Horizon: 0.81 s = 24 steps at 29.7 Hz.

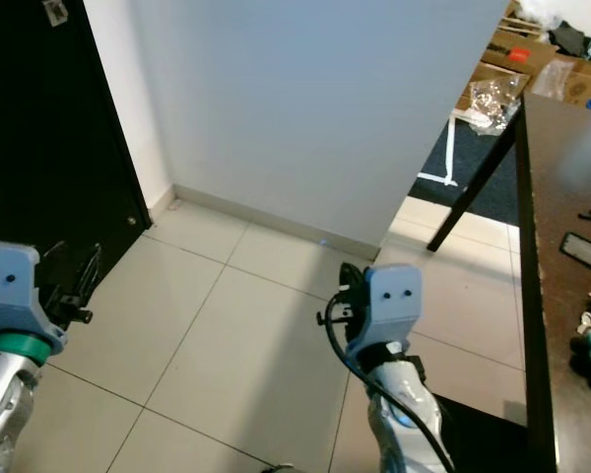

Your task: Hang keys on a hook

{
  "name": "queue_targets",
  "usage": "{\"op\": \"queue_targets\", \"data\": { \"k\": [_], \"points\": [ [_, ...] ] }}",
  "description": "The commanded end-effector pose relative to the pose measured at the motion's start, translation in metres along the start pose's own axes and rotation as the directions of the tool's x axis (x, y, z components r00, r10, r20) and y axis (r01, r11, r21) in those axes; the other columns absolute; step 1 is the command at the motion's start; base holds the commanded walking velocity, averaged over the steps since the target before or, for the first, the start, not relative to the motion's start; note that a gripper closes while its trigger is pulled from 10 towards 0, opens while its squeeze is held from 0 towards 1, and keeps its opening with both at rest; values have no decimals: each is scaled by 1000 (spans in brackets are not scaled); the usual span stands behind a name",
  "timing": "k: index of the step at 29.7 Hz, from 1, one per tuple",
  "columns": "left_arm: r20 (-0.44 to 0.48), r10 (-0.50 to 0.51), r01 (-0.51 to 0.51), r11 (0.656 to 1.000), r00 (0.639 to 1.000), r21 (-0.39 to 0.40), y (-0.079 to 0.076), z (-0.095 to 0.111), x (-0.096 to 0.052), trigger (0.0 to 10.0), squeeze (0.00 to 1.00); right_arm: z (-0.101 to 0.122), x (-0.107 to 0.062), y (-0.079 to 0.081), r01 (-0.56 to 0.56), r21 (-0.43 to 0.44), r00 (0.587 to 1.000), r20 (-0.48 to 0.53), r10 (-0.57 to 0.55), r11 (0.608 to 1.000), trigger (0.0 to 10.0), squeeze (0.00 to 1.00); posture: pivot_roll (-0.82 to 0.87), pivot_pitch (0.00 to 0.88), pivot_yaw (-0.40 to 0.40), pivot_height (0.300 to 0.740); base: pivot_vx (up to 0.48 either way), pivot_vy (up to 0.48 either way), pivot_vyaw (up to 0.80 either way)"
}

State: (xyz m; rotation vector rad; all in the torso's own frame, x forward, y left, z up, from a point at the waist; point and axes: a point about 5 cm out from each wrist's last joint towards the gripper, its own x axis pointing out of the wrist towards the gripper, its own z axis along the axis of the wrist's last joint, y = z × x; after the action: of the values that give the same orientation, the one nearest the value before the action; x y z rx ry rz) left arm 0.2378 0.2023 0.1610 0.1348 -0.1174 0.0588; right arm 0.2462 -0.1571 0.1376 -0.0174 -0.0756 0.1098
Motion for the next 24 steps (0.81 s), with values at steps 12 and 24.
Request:
{"op": "queue_targets", "data": {
  "k": [12, 24],
  "points": [
    [-254, -223, 175, 964, 941, -198, -58, -50, 51, 10000, 0, -20, 27, -5, 115, 0, 986, -122, -114, 993, 10000, 0, -96, 127, 139, 740, 0, 0, 0],
    [-252, -218, 170, 966, 943, -197, -56, -54, 56, 10000, 0, -18, 30, -1, 101, 14, 991, -91, -99, 995, 10000, 0, -85, 130, 138, 740, 0, 0, 0]
  ]
}}
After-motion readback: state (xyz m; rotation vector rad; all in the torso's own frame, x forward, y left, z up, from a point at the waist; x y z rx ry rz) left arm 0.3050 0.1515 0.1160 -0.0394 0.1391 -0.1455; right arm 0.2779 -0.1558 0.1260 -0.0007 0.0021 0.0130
